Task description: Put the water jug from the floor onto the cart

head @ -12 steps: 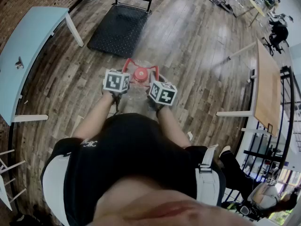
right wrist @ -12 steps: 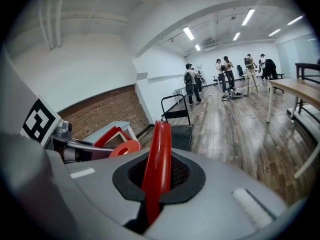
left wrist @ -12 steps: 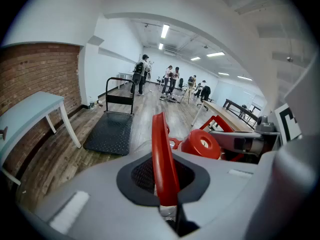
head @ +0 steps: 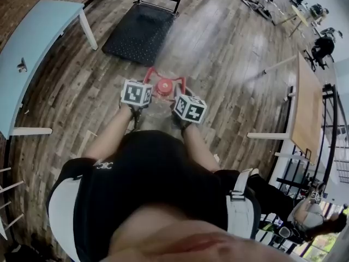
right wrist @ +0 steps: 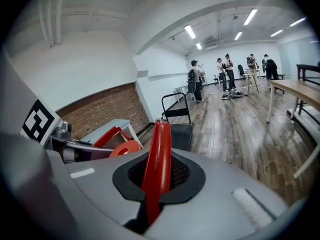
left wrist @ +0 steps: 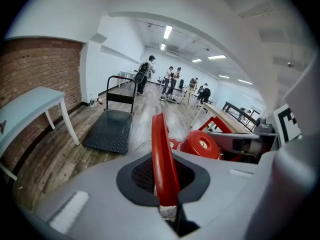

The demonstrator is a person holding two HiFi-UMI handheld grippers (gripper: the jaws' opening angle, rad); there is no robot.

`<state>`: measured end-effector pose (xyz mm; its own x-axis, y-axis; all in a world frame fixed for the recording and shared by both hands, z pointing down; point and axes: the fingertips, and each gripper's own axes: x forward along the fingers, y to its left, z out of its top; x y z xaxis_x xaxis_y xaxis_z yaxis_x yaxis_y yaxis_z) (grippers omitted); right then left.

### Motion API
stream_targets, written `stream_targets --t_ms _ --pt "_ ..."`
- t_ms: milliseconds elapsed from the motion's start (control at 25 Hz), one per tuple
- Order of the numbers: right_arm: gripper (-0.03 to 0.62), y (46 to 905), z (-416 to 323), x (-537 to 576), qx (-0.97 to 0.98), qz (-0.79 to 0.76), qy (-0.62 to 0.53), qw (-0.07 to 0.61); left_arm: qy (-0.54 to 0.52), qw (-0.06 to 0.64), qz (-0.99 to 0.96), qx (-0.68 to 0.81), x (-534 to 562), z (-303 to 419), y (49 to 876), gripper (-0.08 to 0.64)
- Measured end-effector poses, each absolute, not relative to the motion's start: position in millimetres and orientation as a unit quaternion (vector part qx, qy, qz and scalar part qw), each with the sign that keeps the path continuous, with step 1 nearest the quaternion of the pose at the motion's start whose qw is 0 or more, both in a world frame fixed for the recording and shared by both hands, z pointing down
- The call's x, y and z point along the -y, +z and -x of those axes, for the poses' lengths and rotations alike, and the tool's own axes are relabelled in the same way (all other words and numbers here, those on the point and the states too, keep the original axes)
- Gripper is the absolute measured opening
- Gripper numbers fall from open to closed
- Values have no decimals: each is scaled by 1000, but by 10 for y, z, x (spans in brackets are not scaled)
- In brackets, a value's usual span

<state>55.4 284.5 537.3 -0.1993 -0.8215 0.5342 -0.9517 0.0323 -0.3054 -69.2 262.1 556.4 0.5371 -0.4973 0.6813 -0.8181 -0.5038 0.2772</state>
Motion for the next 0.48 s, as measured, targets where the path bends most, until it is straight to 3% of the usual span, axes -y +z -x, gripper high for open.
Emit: stream_targets --t_ms 480 --pt "25 5325 -302 -2733 711 -628 301 95 260 295 -827 403 -2496 953 5575 14"
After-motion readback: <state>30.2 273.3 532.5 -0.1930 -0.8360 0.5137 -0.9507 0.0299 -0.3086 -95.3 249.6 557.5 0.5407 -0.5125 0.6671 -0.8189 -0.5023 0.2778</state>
